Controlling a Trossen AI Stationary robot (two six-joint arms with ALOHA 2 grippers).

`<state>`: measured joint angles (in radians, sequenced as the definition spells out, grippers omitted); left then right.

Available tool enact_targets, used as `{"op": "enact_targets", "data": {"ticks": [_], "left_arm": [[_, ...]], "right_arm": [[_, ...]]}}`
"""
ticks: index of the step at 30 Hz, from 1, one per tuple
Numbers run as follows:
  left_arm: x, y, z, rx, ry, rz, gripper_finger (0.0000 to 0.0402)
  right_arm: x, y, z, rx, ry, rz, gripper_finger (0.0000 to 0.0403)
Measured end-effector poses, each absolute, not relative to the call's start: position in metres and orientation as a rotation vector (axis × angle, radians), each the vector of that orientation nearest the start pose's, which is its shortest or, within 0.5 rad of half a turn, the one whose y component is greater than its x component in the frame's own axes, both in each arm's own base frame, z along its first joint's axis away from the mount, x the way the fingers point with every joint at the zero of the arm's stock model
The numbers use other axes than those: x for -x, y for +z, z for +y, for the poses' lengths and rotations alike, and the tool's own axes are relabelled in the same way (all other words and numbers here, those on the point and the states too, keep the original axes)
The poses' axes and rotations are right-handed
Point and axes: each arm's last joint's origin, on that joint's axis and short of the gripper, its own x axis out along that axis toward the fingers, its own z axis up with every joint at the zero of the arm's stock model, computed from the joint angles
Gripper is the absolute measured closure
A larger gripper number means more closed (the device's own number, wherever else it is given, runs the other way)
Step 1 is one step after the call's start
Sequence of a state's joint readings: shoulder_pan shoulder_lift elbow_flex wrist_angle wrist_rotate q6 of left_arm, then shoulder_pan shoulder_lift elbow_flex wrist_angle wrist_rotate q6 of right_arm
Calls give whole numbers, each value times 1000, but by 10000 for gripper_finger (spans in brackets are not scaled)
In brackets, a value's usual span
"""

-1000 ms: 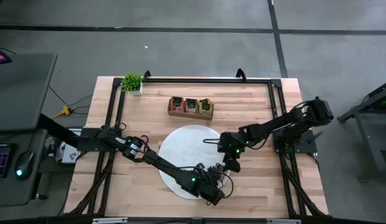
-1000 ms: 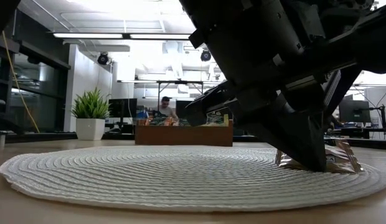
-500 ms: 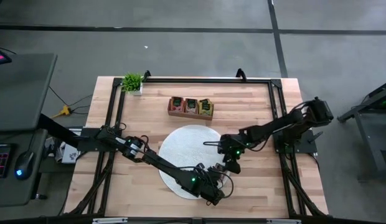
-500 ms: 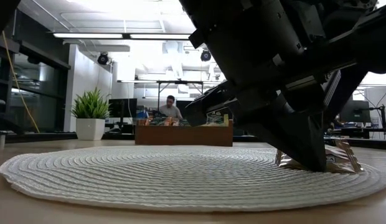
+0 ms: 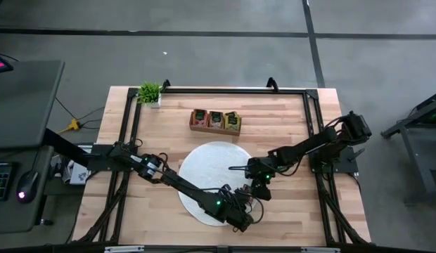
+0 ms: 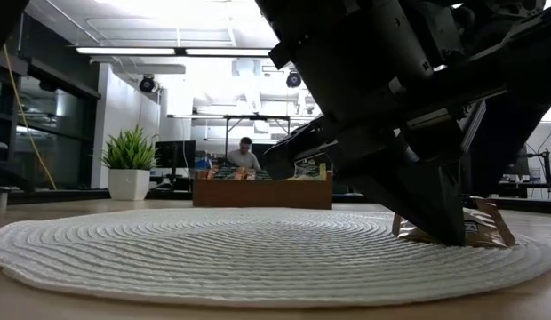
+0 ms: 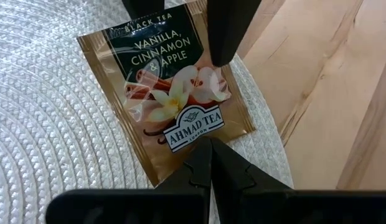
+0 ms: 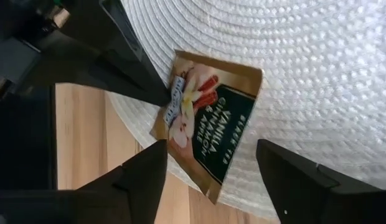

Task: Pick & Place Tea
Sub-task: Put the brown tea bag into the middle section of the wooden organizer

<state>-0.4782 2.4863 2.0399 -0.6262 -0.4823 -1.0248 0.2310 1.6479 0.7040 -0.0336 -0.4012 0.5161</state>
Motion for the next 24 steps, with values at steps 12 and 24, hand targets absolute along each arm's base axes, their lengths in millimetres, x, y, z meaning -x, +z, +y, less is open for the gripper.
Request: {"op": "enact_targets", "data": {"ticks": [12, 24], "left_arm": [[-469, 131, -228, 446, 465, 826, 402], [-469, 131, -228, 402, 444, 834, 402]], "right_arm": [[-276, 125, 76, -550, 312, 1114, 329], [-276, 125, 77, -554, 328, 1120, 401]]}}
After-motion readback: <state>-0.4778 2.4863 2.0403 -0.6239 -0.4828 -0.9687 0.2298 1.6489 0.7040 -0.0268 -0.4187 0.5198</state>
